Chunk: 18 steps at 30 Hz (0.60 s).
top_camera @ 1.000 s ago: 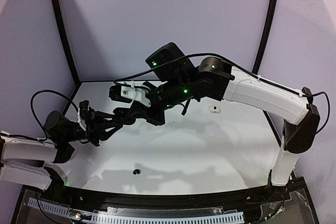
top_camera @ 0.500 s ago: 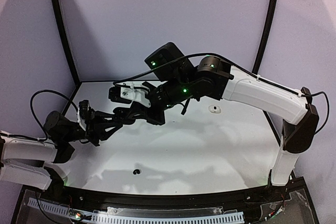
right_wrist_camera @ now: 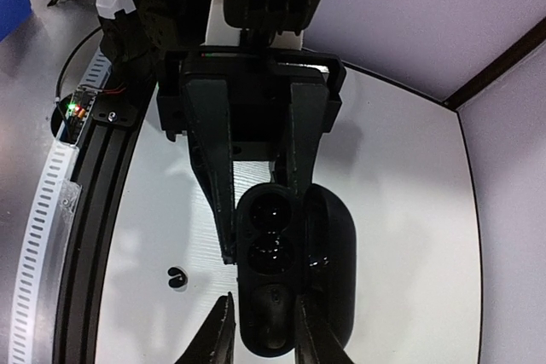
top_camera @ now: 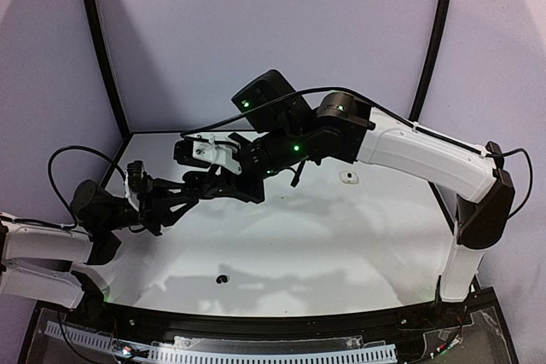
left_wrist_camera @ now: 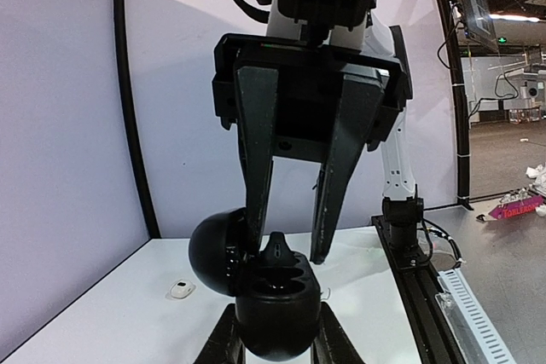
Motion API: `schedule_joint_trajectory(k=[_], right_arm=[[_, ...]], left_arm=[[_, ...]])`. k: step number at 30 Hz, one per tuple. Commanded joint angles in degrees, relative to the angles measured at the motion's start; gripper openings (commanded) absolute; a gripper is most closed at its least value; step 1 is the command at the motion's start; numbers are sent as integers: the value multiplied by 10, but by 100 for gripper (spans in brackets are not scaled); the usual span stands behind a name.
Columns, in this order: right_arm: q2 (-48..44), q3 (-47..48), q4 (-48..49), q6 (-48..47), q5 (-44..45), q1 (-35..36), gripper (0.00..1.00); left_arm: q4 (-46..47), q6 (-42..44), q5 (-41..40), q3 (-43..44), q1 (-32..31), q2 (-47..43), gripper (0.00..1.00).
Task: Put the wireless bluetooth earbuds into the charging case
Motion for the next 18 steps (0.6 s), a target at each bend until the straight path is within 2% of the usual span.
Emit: schedule_joint_trajectory(k=[1,4,6,9,11,12,18], right_arm=[[-20,-10,10,8,-4,-1,24],[-24,-8,5,11,0,-1,28],[-30,-7,17,15,7,-1,34],[-45,-17,56,24,18,-2,50],[-53,-28,75,31,12,-6,53],[-64,-34,103,43,6,-9,58],[-122,-64,233,107,-38,-20,66]], left_arm=[[19,1,1,4,2,-10,1],[15,2,-2,4,3,-11,1],[11,1,-6,4,3,-11,1],[6,0,-14,4,3,-12,1],[7,-2,-16,3,3,-13,1],[7,-4,-22,3,3,-14,1],[-23,-10,-73,3,3,-29,1]])
